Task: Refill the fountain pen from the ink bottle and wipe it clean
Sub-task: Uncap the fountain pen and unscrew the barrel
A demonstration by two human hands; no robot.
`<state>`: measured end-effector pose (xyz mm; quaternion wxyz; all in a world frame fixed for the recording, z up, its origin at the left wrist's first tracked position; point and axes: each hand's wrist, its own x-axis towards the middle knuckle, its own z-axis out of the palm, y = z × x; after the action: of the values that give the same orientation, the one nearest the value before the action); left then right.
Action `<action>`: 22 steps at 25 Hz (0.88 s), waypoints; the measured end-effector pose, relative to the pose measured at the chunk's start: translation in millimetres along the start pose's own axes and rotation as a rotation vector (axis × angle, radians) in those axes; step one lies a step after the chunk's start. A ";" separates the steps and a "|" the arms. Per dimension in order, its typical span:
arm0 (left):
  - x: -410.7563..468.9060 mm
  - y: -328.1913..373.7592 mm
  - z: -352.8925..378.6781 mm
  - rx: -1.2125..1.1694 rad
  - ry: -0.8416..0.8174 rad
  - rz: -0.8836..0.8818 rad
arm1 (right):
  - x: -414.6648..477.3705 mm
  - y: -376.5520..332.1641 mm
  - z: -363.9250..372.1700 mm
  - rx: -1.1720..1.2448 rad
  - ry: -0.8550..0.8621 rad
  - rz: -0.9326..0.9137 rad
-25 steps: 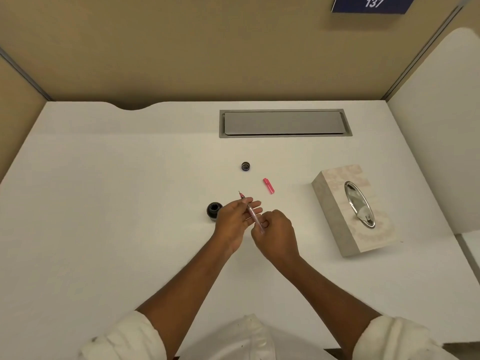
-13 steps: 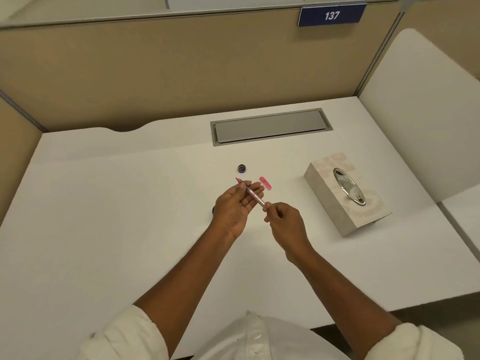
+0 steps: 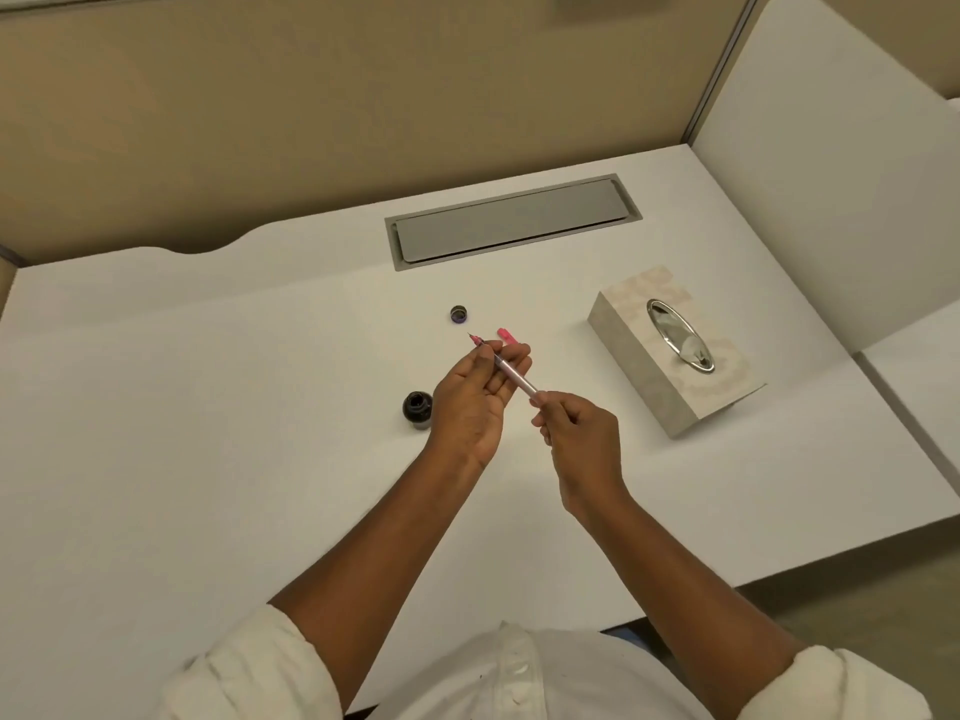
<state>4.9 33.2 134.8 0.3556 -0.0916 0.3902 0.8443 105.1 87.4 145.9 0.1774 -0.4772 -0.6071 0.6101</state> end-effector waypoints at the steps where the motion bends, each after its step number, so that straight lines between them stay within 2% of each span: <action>1: 1.9 -1.0 3.9 -0.007 -0.007 0.007 | 1.4 -1.2 -2.3 0.017 0.002 -0.016; 5: 8.1 -5.5 16.6 -0.041 -0.037 0.035 | 14.6 -6.0 -17.3 0.091 -0.055 -0.016; 9: 11.5 -4.5 19.8 -0.059 -0.049 0.068 | 27.0 -14.5 -31.7 0.210 -0.347 0.187; 12: 9.3 -7.3 20.1 -0.050 -0.059 0.086 | 34.1 -16.8 -37.1 0.233 -0.468 0.255; 16: 9.9 -10.2 21.6 -0.068 -0.033 0.116 | 44.0 -24.5 -36.3 0.318 -0.417 0.292; 22: 10.4 -17.2 23.9 -0.111 -0.016 0.135 | 41.8 -19.2 -39.8 0.261 -0.320 0.193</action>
<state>11.8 63.6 136.3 0.2956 -0.0780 0.3450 0.8874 109.7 147.2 155.7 0.0798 -0.4033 -0.4950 0.7655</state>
